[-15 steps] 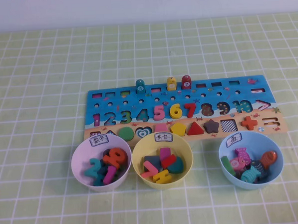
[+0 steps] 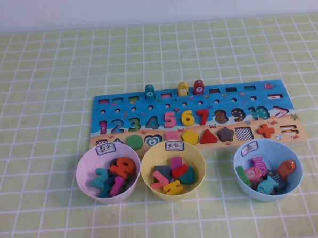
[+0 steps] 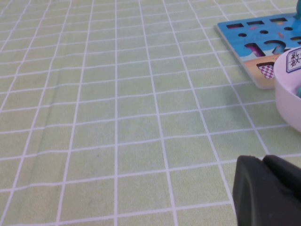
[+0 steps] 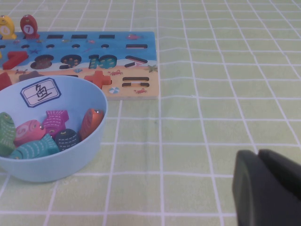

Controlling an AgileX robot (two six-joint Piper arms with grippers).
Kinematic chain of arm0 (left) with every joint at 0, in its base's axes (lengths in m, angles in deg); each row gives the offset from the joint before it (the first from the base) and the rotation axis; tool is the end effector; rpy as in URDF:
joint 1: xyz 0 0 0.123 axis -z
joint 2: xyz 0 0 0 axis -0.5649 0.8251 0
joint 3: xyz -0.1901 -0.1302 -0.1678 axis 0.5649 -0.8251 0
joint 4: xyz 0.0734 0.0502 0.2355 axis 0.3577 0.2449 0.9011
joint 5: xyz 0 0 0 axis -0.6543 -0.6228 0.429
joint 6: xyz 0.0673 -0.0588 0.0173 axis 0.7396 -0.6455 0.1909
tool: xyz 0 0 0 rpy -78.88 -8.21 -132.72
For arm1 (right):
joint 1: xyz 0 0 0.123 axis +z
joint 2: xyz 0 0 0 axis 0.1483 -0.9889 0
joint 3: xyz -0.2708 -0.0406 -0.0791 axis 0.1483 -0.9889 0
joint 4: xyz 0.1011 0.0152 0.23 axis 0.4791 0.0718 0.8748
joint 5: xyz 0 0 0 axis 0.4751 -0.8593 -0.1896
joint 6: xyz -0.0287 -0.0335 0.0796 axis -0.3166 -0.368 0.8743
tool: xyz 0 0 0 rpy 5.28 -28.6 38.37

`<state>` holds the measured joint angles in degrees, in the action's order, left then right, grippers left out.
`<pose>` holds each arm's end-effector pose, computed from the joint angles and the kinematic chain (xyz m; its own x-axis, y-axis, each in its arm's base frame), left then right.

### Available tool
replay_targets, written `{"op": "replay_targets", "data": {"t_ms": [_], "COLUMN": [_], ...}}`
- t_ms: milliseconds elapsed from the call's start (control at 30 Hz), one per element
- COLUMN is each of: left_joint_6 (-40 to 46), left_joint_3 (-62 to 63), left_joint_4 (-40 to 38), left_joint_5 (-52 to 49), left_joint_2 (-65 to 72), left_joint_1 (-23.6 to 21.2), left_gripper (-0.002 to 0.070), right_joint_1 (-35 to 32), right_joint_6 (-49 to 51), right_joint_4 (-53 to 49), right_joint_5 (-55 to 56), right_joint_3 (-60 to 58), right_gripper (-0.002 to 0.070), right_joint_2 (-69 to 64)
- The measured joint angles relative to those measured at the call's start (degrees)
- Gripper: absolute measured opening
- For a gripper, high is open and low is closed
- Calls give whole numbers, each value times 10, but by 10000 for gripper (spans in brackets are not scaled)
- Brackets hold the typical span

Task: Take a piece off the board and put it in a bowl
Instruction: Pick up the "number 5"

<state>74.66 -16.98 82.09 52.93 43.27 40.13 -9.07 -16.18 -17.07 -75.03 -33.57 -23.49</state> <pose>0.0526 -0.0052 0.1719 -0.2836 0.0735 -0.9561 0.1104 0.9929 0.0436 0.0530 0.0029 0.1723 -0.2914 0.0518 -0.9552 -0.0118 0.9983 0.0578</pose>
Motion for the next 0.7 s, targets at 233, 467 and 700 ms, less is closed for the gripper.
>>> {"op": "replay_targets", "data": {"t_ms": [233,467,700], "left_joint_6": [0,0,0], "left_joint_3": [0,0,0], "left_joint_4": [0,0,28], "left_joint_5": [0,0,0], "left_joint_2": [0,0,0], "left_joint_1": [0,0,0], "left_gripper": [-4,-4,-4], "right_joint_1": [0,0,0], "right_joint_6": [0,0,0], "right_joint_4": [0,0,0], "right_joint_5": [0,0,0], "right_joint_3": [0,0,0], "right_gripper": [-17,-17,-17], "right_joint_2": [0,0,0]}}
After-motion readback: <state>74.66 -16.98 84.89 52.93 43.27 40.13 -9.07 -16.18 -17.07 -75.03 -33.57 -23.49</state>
